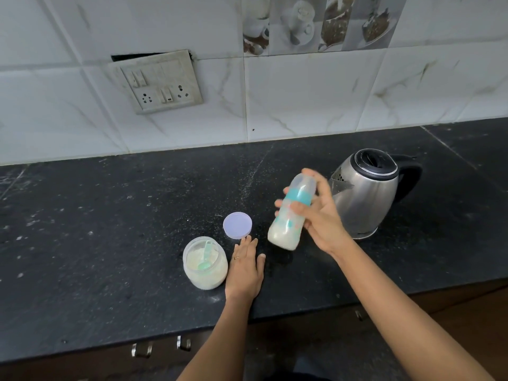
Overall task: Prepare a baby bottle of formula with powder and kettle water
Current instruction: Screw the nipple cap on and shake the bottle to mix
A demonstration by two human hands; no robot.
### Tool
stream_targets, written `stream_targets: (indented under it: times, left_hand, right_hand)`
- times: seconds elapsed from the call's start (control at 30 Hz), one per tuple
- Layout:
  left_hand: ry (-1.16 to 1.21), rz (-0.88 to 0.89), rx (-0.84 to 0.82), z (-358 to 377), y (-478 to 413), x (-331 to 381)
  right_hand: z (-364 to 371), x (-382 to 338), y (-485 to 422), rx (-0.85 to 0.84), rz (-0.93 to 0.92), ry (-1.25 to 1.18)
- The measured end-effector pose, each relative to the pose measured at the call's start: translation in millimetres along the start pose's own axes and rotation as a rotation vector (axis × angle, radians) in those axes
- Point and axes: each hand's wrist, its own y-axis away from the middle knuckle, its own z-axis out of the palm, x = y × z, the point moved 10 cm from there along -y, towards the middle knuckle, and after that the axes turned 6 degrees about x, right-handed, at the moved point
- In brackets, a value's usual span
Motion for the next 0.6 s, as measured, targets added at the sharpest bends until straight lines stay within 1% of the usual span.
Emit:
stream_targets:
  times: [0.03, 0.07, 0.1, 0.17, 0.2, 0.23, 0.3, 0.33, 0.37, 0.4, 0.47, 0.5, 0.53, 0.6]
  left_hand:
    - [-0.004, 0.000, -0.001, 0, 0, 0]
    - [-0.007, 0.001, 0.000, 0, 0, 1]
    - [-0.008, 0.002, 0.000, -1, 0, 1]
    - [-0.008, -0.001, -0.001, -1, 0, 1]
    - [-0.011, -0.002, 0.000, 0, 0, 0]
    - [-0.014, -0.001, 0.001, 0, 0, -1]
    - [-0.017, -0.002, -0.003, 1, 0, 0]
    - [-0.016, -0.005, -0.003, 1, -1, 0]
    - [-0.015, -0.006, -0.006, 1, -1, 0]
    - [-0.016, -0.006, -0.007, 1, 0, 0]
    - [-0.019, -0.010, -0.016, 3, 0, -2]
    - [-0.020, -0.015, -0.018, 4, 0, -3]
    - [-0.021, -0.017, -0.017, 4, 0, -4]
    - [-0.021, -0.016, -0.010, 4, 0, -3]
  right_hand:
    - [-8, -2, -2, 0.077, -0.002, -0.068]
    - [-12, -3, -4, 0.107, 0.006, -0.098]
    - [-10, -1, -3, 0.071, 0.021, -0.080]
    - [6, 3, 5, -0.109, 0.044, 0.100]
    - [10, 3, 8, -0.144, 0.032, 0.156]
    - [5, 0, 5, -0.104, 0.009, 0.149]
    - [-16, -9, -2, 0.119, -0.027, -0.037]
    - [-24, -9, -2, 0.190, -0.032, -0.122]
    - [-25, -7, -2, 0.193, -0.029, -0.149]
    - [-20, -3, 0, 0.127, -0.014, -0.107]
    - [-2, 9, 13, -0.084, 0.037, 0.114]
    - [3, 12, 17, -0.127, 0.037, 0.191]
    - [1, 11, 13, -0.093, 0.023, 0.189]
    - [-15, 4, 5, 0.115, 0.005, 0.006]
